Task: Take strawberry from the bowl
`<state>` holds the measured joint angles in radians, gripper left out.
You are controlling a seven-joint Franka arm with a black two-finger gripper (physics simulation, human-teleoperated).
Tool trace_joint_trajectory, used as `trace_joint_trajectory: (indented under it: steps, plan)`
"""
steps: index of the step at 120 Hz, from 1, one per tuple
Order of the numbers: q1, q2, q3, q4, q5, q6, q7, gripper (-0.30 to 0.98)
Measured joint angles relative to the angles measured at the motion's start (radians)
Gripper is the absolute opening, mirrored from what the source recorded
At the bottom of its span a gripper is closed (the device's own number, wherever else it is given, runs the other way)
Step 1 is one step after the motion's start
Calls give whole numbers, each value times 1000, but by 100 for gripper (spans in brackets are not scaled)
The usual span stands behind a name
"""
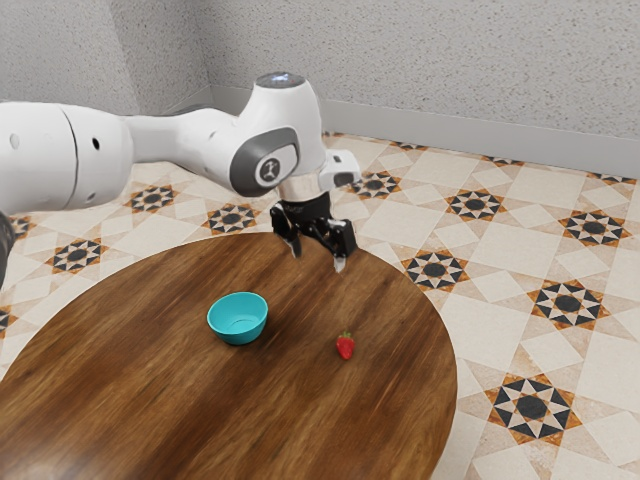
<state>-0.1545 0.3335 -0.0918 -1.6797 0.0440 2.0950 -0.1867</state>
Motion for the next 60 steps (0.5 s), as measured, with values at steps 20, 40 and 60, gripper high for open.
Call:
trace_joint_trajectory:
  steps: [20,40,60]
  plan:
    - [1,-100,57,-14,32,-66,-2,66]
    - [5,-203,105,-6,63,-154,-3,67]
    - [16,-250,151,20,78,-215,-3,68]
